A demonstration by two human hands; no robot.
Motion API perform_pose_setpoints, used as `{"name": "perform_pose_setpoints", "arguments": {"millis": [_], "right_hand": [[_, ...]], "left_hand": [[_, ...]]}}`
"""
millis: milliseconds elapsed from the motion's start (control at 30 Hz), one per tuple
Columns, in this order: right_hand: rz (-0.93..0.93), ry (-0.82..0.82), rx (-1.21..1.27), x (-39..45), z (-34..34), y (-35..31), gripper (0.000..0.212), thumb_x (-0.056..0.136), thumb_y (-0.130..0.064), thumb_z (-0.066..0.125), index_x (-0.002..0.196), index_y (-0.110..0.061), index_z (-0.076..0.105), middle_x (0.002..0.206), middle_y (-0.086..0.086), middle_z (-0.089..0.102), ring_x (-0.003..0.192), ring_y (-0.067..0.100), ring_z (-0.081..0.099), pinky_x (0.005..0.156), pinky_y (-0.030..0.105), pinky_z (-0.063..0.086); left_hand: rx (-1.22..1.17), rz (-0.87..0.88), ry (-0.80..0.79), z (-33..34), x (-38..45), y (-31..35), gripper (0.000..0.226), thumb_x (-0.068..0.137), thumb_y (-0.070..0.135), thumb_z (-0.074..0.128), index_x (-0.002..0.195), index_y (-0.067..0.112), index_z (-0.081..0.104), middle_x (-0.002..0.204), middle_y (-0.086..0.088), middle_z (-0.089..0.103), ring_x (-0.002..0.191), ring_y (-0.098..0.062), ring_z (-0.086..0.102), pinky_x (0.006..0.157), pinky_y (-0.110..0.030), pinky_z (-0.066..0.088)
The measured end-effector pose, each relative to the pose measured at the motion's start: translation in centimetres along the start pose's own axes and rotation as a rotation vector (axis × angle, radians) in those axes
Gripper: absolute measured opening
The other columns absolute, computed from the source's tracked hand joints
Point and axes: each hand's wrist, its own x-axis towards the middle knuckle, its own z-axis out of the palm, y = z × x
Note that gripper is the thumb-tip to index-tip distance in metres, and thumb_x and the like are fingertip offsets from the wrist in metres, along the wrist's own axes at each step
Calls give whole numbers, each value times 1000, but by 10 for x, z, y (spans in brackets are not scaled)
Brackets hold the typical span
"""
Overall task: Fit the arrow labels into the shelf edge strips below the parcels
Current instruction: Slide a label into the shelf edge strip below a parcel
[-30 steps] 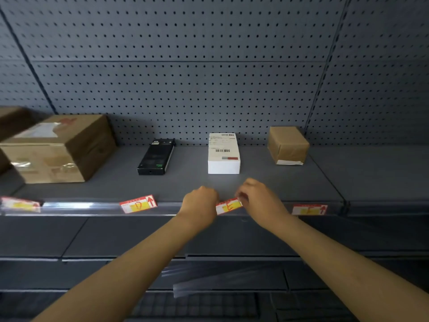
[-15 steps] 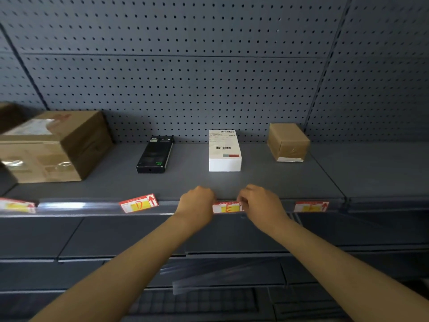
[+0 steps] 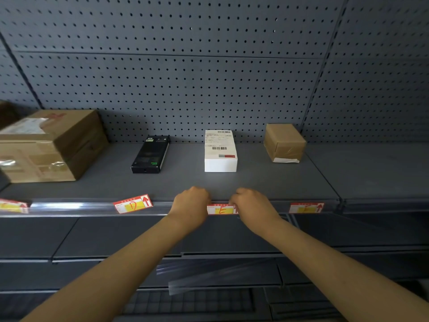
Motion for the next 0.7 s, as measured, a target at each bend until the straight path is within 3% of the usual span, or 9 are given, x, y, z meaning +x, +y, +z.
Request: {"name": "perform_pose_setpoints", "arguments": {"millis": [167,300,467,700], "right_hand": [[-51,45,-43,-2,3,-1,29,85,4,58,110,-7,65,105,10,61,95,24,58,75,31,50],[-149,69,-57,-2,7,-4,28,87,2,55,112,-7,64,108,9,60,100,23,54,72,31,47],[-155,39,-69,5,1,-7,22,84,4,53,99,-7,65,101,9,59,93,25,55,62,29,37],[-150,148,287,25,-7,-54,25,94,-7,47,107,-9,68,107,8,64,96,28,60,79,38,51]], "left_hand": [[16,-11,10,0,0,1,21,90,15,60,108,15,71,109,-8,68,94,-26,68,74,-30,50],[41,-14,24,0,-3,2,23,90,12,57,108,16,71,111,-8,68,96,-28,67,78,-33,52],[4,-36,61,-2,-11,-8,29,89,8,57,113,21,68,116,-5,67,99,-25,66,84,-34,53],[57,-189,172,-25,-38,-61,25,86,6,54,103,21,66,113,-4,64,98,-29,65,79,-35,51]]}}
